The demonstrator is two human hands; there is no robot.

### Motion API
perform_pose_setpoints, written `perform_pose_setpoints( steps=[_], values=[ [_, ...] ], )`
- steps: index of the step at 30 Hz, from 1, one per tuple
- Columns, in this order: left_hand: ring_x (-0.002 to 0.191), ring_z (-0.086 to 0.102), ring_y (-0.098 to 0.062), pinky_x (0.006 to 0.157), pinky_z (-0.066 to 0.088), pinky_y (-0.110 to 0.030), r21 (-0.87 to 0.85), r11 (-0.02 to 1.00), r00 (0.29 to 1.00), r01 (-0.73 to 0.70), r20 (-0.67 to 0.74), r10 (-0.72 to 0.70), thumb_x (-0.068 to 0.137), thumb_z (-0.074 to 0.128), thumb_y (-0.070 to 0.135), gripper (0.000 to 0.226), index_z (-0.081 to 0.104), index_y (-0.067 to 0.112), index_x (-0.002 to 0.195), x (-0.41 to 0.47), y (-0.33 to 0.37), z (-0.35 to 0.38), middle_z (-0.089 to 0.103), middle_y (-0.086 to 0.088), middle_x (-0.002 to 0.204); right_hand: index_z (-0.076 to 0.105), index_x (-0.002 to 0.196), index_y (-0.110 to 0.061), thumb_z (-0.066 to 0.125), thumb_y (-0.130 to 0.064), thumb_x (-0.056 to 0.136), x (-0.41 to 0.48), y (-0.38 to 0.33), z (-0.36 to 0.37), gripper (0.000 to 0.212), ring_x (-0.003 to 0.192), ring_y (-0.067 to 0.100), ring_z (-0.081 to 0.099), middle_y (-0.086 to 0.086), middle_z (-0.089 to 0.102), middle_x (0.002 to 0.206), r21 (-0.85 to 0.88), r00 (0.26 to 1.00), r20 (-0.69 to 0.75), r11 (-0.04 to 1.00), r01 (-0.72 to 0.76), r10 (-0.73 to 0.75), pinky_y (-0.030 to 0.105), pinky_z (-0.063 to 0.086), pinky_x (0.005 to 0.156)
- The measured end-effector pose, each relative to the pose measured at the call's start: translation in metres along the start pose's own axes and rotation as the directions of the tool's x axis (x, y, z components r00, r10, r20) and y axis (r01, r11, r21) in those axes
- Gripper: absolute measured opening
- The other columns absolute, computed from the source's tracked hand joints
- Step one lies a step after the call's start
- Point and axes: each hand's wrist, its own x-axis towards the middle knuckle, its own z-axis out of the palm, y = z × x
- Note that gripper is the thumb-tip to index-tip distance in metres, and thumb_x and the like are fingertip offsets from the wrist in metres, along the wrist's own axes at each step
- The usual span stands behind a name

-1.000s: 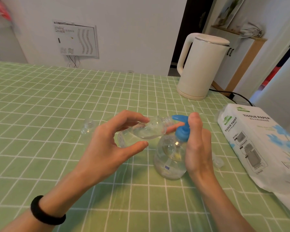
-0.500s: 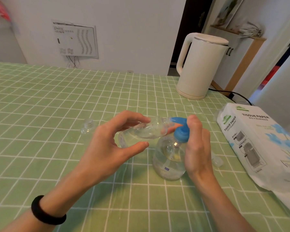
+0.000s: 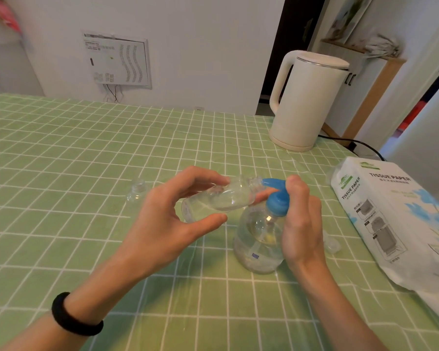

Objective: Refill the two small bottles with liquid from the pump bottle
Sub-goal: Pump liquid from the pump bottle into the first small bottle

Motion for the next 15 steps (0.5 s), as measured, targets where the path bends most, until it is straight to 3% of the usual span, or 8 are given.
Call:
perform_pose_setpoints(
  steps=[3, 6, 10, 15],
  values=[
    [0.119, 0.072, -0.016, 0.106, 0.055, -0.036, -0.012, 1.0, 1.0, 0.007, -0.003, -0.007, 0.077, 0.086, 0.011, 0.048, 0.07, 0.016, 0.122, -0.0004, -0.0018, 0.0001, 0.076, 0.011, 0.122, 0.081, 0.073, -0.021, 0.027, -0.074, 0.09, -0.0017, -0.0027, 0.0013, 0.078, 0.077, 0.049, 0.065, 0.018, 0.075, 0.071, -0.013, 1.0, -0.016, 1.0, -0.018, 0.018, 0.049, 0.05, 0.076],
    [0.12, 0.072, -0.017, 0.107, 0.055, -0.036, -0.012, 1.0, 1.0, 0.007, -0.005, -0.007, 0.078, 0.086, 0.011, 0.048, 0.07, 0.017, 0.123, 0.0, -0.0024, -0.0008, 0.076, 0.01, 0.122, 0.082, 0.075, -0.024, 0.028, -0.077, 0.089, -0.0017, -0.0044, 0.002, 0.077, 0.079, 0.049, 0.065, 0.018, 0.075, 0.072, -0.02, 0.999, -0.019, 0.999, -0.035, 0.034, 0.051, 0.052, 0.078],
    [0.12, 0.072, -0.017, 0.107, 0.055, -0.037, -0.016, 1.0, 1.0, 0.003, -0.004, -0.004, 0.078, 0.086, 0.011, 0.048, 0.07, 0.017, 0.123, 0.0002, -0.0019, -0.0008, 0.076, 0.009, 0.123, 0.081, 0.072, -0.019, 0.03, -0.068, 0.089, -0.0009, -0.0043, 0.0011, 0.073, 0.08, 0.041, 0.066, 0.012, 0.078, 0.074, 0.002, 0.999, -0.022, 1.0, -0.027, 0.027, 0.037, 0.052, 0.073],
    [0.12, 0.071, -0.014, 0.106, 0.055, -0.035, 0.003, 1.0, 1.0, -0.006, 0.005, 0.006, 0.078, 0.086, 0.013, 0.049, 0.069, 0.021, 0.123, -0.0001, 0.0003, -0.0015, 0.075, 0.013, 0.123, 0.081, 0.071, -0.014, 0.031, -0.059, 0.088, 0.0005, -0.0039, 0.0002, 0.069, 0.078, 0.031, 0.067, 0.008, 0.078, 0.075, -0.011, 1.0, 0.002, 1.0, -0.011, 0.011, 0.036, 0.051, 0.073]
  ],
)
